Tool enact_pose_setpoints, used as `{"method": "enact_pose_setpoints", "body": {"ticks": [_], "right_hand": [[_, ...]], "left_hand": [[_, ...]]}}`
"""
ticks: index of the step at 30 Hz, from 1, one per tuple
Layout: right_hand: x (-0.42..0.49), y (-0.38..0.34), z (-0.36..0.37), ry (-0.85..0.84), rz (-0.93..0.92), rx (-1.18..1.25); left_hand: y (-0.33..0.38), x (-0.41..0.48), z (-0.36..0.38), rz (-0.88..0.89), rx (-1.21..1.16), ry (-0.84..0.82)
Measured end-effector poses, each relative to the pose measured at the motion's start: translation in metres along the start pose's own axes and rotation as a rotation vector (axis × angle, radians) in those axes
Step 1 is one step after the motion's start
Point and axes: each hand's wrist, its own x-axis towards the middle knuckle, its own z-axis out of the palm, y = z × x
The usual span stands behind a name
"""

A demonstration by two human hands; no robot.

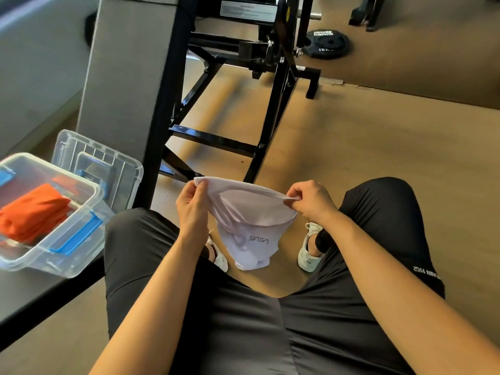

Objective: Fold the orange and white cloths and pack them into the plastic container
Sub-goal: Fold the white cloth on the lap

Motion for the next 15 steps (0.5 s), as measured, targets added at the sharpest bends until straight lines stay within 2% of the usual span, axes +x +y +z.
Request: {"method": "enact_pose_setpoints", "body": {"ticks": [5,11,15], "right_hand": [[0.007,0.005,0.003,0.021,0.083,-0.143],[0.018,0.014,0.004,0.088,0.150,-0.043],[0.026,0.024,0.002,0.150,0.342,0.052]], "left_hand": [[0.012,0.012,-0.011,-0.004,-0.035,0.097],[0.015,0.023,-0.022,-0.022,-0.015,0.123],[0.013,0.029,-0.030,-0.097,0.054,0.058]]}}
